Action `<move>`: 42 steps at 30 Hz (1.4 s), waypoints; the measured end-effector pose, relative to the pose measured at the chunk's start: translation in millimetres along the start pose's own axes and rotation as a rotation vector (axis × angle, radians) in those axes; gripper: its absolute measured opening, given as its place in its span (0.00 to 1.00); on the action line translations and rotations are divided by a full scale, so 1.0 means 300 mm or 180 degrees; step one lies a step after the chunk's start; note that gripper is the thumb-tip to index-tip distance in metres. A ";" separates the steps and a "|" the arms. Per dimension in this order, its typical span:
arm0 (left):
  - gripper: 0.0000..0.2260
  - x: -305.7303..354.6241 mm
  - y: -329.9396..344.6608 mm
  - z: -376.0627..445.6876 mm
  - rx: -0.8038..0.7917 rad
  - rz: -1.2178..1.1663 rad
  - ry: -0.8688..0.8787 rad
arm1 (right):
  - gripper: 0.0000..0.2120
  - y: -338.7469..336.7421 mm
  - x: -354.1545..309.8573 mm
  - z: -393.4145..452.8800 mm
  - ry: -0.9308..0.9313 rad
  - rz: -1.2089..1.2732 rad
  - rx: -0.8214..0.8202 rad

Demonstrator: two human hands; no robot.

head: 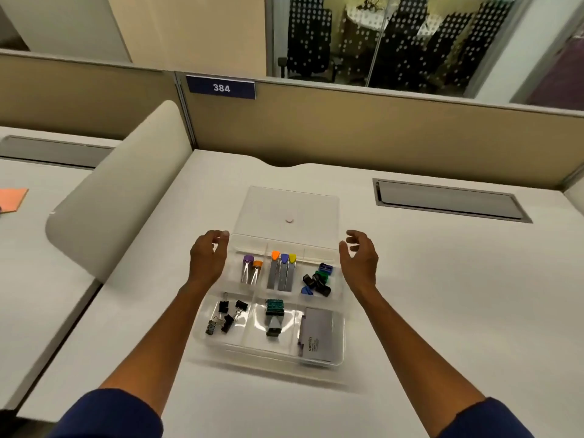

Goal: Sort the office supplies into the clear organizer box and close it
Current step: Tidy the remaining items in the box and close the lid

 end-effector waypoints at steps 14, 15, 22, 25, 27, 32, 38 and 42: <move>0.16 0.044 0.156 0.295 -0.0664 0.0541 -0.0597 | 0.21 0.111 0.209 0.212 0.1595 0.0033 -0.0932; 0.16 0.040 0.168 0.303 -0.0668 0.0531 -0.0537 | 0.21 0.121 0.219 0.216 0.1675 0.0098 -0.0913; 0.24 0.005 0.184 0.356 -0.0672 -0.0042 -0.0810 | 0.05 0.154 0.289 0.230 0.2104 0.0643 -0.0540; 0.26 -0.017 0.163 0.373 -0.0729 -0.0652 -0.0993 | 0.11 0.147 0.258 0.238 0.2149 0.1278 -0.0626; 0.27 -0.010 0.150 0.368 -0.0676 -0.0920 -0.1066 | 0.11 0.133 0.235 0.240 0.2062 0.1547 -0.0623; 0.28 0.028 0.116 0.334 -0.0671 -0.1181 -0.0940 | 0.16 0.102 0.211 0.243 0.1628 0.1765 -0.0505; 0.16 0.072 0.071 0.255 -0.0486 -0.1062 -0.0535 | 0.12 0.044 0.150 0.179 0.1331 0.1804 -0.0298; 0.06 0.059 0.035 0.181 -0.0378 -0.1242 -0.0582 | 0.05 0.004 0.123 0.099 0.0937 0.1609 -0.0128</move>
Point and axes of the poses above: each hand's wrist, its own z-axis towards the middle knuckle, its own y-axis out of the palm, x = y × z, the point moved 2 cm from there along z, towards the middle knuckle, and after that the axes turned 14 degrees about -y, right-handed, at the moved point
